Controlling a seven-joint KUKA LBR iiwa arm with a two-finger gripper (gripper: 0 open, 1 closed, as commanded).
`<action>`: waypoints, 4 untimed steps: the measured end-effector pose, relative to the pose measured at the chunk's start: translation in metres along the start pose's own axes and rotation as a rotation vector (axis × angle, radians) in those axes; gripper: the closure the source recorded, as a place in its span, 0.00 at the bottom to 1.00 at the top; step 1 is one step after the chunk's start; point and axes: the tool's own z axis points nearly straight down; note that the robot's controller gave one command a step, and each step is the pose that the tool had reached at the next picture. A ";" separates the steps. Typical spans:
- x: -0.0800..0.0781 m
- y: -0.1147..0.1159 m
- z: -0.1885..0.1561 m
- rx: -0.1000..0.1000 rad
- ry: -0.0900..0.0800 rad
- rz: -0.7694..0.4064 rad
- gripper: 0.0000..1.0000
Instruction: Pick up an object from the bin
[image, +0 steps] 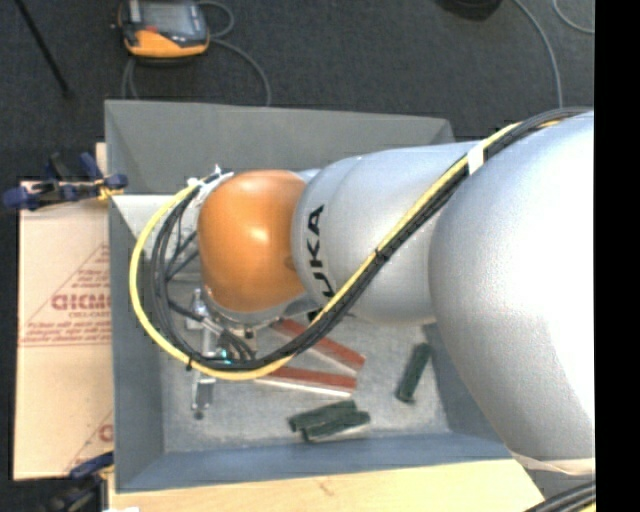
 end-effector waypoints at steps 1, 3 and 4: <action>-0.002 -0.001 -0.004 -0.002 -0.007 0.004 0.00; -0.045 -0.067 0.082 -0.007 -0.018 0.153 0.00; -0.045 -0.067 0.082 -0.007 -0.018 0.154 0.00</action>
Offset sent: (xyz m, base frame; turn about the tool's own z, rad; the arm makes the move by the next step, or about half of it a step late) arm 0.0401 -0.0673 -0.0874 0.1457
